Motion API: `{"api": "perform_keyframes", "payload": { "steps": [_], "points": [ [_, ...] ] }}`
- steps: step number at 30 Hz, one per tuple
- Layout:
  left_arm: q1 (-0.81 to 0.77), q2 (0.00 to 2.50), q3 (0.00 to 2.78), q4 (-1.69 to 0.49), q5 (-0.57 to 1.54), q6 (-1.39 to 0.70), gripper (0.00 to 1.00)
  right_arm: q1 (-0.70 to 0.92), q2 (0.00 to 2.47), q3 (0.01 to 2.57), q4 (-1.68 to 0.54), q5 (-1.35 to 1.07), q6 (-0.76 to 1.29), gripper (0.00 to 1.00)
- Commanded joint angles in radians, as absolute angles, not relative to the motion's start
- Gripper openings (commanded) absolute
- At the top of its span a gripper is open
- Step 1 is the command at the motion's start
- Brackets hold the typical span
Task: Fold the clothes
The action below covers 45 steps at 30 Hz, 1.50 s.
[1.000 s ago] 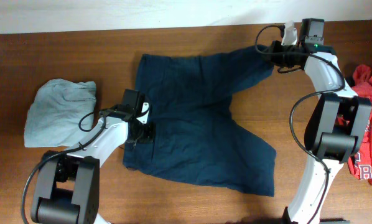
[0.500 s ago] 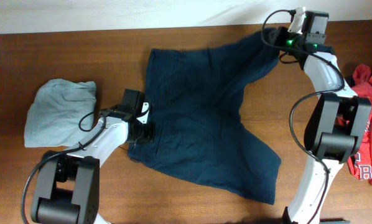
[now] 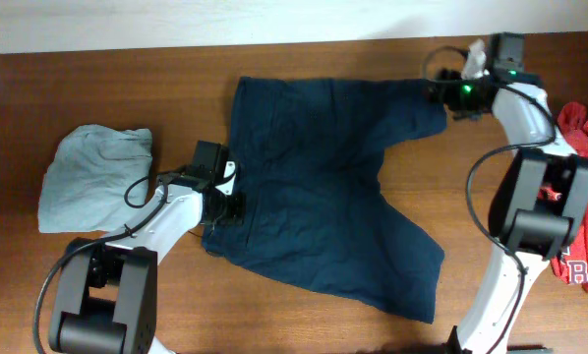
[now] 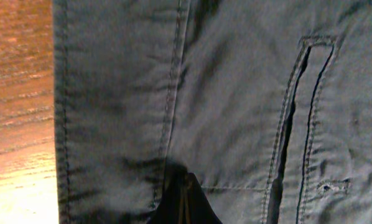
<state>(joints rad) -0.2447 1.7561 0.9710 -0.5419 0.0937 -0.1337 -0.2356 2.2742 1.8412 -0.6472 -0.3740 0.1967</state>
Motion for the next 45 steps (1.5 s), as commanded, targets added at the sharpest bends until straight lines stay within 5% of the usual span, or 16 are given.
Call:
{"api": "perform_keyframes", "payload": {
  "steps": [1, 13, 14, 16, 18, 23, 32, 45],
  "points": [
    [-0.242, 1.768, 0.976, -0.532, 0.081, -0.117, 0.00, -0.305, 2.279, 1.855, -0.764, -0.366, 0.131, 0.76],
    [-0.242, 1.768, 0.976, -0.508, 0.081, -0.110, 0.00, -0.244, 2.289, 1.718, -0.652, -0.456, -0.009, 0.76],
    [-0.242, 1.768, 0.976, -0.508, 0.082, -0.110, 0.00, -0.228, 2.289, 1.698, -0.627, -0.468, -0.008, 0.72],
    [-0.242, 1.768, 0.976, -0.509, 0.081, -0.110, 0.00, -0.207, 2.290, 1.692, -0.624, -0.468, -0.007, 0.39],
    [-0.242, 1.768, 0.976, -0.509, 0.082, -0.110, 0.00, -0.190, 2.284, 1.700, -0.624, -0.473, -0.007, 0.19],
    [-0.242, 1.768, 0.976, -0.509, 0.081, -0.110, 0.00, -0.184, 2.209, 1.792, -0.737, -0.508, 0.040, 0.04],
    [-0.242, 1.768, 0.976, -0.508, 0.081, -0.110, 0.00, -0.158, 2.138, 2.084, -1.120, -0.367, 0.042, 0.04],
    [-0.242, 1.768, 0.976, -0.509, 0.082, -0.110, 0.00, -0.150, 2.311, 2.077, -0.826, -0.225, 0.060, 0.15]
  ]
}}
